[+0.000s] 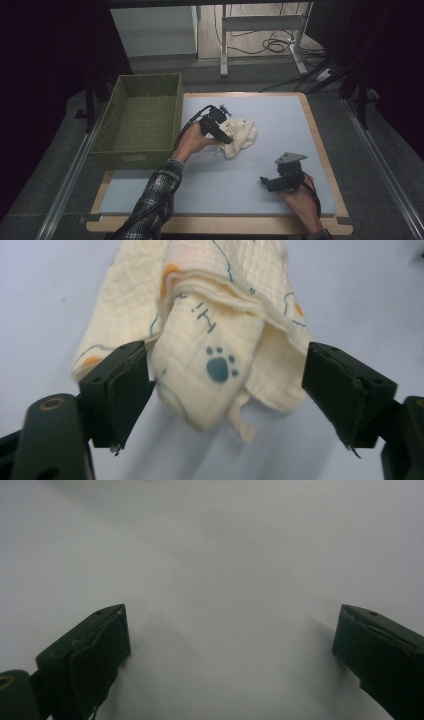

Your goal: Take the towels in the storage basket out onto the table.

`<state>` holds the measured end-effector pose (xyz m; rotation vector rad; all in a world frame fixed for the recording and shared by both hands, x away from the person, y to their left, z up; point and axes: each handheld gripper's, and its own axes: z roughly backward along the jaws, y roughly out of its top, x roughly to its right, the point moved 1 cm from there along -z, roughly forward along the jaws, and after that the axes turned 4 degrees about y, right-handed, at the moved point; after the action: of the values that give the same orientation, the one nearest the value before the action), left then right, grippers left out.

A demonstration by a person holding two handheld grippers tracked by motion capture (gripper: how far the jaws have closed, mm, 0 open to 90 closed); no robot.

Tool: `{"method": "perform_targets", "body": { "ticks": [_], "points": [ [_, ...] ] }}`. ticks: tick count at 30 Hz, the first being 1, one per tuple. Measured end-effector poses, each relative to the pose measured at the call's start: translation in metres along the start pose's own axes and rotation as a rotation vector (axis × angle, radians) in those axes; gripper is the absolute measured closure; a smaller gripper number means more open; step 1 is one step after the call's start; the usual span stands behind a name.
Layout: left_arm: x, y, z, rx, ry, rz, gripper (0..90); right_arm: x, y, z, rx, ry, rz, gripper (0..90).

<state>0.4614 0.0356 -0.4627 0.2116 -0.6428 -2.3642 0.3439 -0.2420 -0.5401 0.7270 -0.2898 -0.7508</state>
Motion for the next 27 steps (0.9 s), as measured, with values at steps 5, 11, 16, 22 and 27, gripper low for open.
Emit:
{"method": "perform_targets", "body": {
  "ticks": [5, 11, 16, 22, 27],
  "points": [
    [-0.004, -0.008, 0.003, -0.003, 0.035, -0.005, 38.2, 0.002, 0.012, 0.003, -0.016, 0.05, -0.034, 28.2],
    [-0.01, -0.009, -0.003, -0.005, 0.047, 0.013, 43.4, -0.003, 0.04, -0.013, -0.02, 0.19, -0.048, 37.3],
    [-0.012, -0.009, -0.008, 0.001, 0.038, 0.02, 43.7, -0.008, 0.064, -0.029, -0.015, 0.235, -0.059, 38.8],
    [-0.011, -0.01, -0.016, -0.007, 0.018, 0.036, 56.1, -0.019, 0.099, -0.062, -0.025, 0.203, -0.064, 41.4],
    [-0.012, -0.013, -0.019, -0.013, -0.012, 0.051, 80.7, -0.024, 0.109, -0.077, -0.065, 0.076, -0.037, 74.0]
  ]
}}
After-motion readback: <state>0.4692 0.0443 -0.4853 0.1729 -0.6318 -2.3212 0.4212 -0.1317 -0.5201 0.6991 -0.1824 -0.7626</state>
